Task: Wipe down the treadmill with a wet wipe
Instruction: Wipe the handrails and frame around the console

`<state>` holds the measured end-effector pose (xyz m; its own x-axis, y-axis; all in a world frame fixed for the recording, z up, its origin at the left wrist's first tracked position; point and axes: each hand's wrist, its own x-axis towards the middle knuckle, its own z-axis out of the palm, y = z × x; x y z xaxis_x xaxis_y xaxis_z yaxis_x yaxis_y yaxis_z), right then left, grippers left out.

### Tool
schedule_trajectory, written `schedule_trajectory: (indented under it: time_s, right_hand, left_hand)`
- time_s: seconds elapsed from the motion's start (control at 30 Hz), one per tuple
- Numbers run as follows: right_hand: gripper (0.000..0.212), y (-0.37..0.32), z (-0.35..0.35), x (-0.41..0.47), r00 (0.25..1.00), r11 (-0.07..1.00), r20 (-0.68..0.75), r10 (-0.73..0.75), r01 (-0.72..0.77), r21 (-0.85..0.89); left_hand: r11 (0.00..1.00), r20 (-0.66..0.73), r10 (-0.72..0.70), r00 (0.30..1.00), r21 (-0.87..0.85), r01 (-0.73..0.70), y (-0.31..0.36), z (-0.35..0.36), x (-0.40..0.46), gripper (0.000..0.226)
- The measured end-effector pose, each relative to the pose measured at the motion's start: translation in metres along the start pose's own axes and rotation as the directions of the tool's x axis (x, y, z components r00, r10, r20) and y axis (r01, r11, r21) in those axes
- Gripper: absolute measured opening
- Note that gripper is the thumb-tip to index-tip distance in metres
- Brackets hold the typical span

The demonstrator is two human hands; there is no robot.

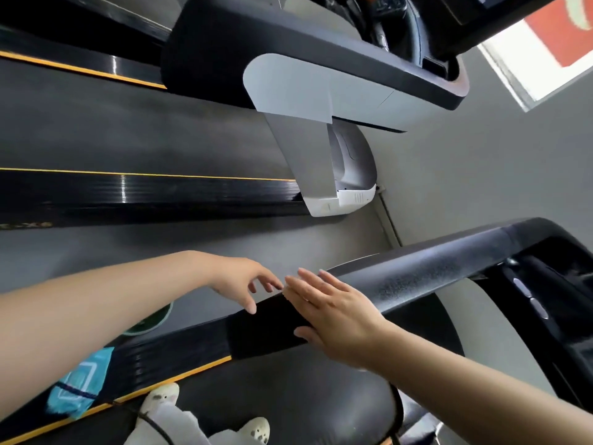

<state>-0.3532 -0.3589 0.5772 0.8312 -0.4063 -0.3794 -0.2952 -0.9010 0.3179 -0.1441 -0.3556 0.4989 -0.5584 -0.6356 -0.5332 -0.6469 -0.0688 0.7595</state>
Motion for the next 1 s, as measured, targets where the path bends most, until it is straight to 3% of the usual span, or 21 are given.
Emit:
schedule_trajectory:
  time_s: [0.17, 0.33, 0.5, 0.63, 0.77, 0.9, 1.0]
  right_hand:
    - [0.065, -0.007, -0.005, 0.001, 0.998, 0.998, 0.039, -0.049, 0.050, -0.030]
    - [0.065, -0.008, -0.007, -0.024, 0.993, 0.995, -0.056, 0.104, -0.104, -0.007]
    - [0.066, -0.037, 0.013, -0.022, 0.953, 0.958, -0.112, 0.281, -0.273, 0.084]
    - [0.064, -0.035, 0.023, -0.023, 0.934, 0.959, -0.215, 0.284, -0.272, 0.083]
    - [0.061, -0.036, 0.027, -0.018, 0.910, 0.955, -0.289, 0.298, -0.287, 0.082]
    - [0.058, -0.038, 0.031, -0.022, 0.897, 0.948, -0.308, 0.316, -0.313, 0.062]
    - [0.058, -0.038, 0.036, -0.020, 0.890, 0.951, -0.335, 0.309, -0.300, 0.082]
  left_hand:
    - [1.000, 0.055, 0.005, 0.998, -0.019, -0.004, -0.010, 0.005, 0.001, 0.066]
    - [0.998, 0.047, 0.040, 0.998, -0.046, -0.038, -0.012, -0.002, -0.001, 0.064]
    - [0.994, -0.200, 0.028, 0.979, -0.099, -0.048, -0.013, -0.018, -0.005, 0.062]
    - [0.986, -0.331, 0.019, 0.943, -0.151, -0.072, -0.001, -0.011, 0.003, 0.060]
    - [0.980, -0.297, 0.069, 0.952, -0.160, -0.121, 0.019, 0.003, 0.030, 0.048]
    - [0.913, -0.349, 0.119, 0.930, -0.329, -0.241, 0.043, 0.000, 0.060, 0.036]
    - [0.908, -0.283, 0.159, 0.946, -0.335, -0.252, 0.062, -0.009, 0.074, 0.038]
